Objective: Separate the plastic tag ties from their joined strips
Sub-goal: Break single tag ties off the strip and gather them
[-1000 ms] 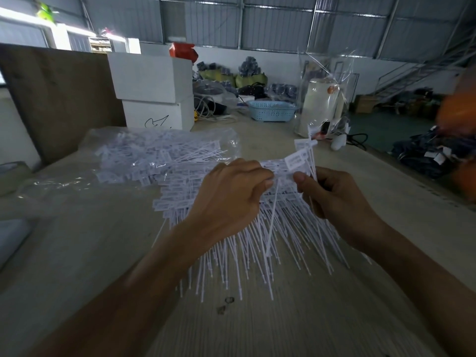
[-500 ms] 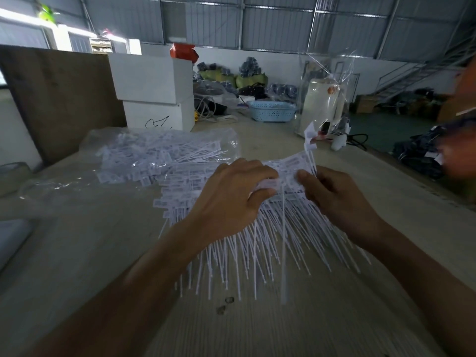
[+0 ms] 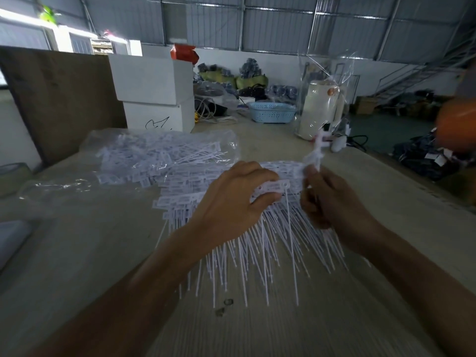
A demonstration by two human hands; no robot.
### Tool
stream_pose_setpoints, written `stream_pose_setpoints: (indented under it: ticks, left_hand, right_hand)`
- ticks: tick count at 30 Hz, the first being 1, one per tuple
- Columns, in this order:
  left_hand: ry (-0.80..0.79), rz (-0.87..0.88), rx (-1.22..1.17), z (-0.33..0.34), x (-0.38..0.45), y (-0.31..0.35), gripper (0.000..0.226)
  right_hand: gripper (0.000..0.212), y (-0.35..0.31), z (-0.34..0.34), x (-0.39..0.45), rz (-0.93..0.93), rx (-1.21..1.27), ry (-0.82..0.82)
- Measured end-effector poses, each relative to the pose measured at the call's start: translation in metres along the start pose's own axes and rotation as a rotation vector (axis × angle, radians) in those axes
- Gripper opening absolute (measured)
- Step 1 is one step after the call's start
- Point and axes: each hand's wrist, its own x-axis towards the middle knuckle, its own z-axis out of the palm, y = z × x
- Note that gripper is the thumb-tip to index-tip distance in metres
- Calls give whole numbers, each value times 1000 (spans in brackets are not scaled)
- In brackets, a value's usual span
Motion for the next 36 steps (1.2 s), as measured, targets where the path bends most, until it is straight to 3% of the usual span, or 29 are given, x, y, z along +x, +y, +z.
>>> stream_pose_setpoints:
  ticks: [6, 13, 21, 29, 36]
  left_hand:
    - [29, -57, 10, 5, -2, 7, 25]
    - [34, 36, -28, 4, -1, 11, 23]
    - [-10, -61, -7, -4, 0, 4, 33]
    - [138, 69, 162, -3, -1, 5, 26]
    - [102, 75, 112, -4, -2, 6, 23]
  right_hand:
    - [46, -6, 21, -8, 107, 160, -63]
    - [39, -7, 17, -8, 133, 158, -105]
    - [38, -7, 8, -3, 124, 334, -23]
    - [34, -8, 8, -3, 196, 313, -79]
    - [34, -15, 12, -8, -51, -1, 52]
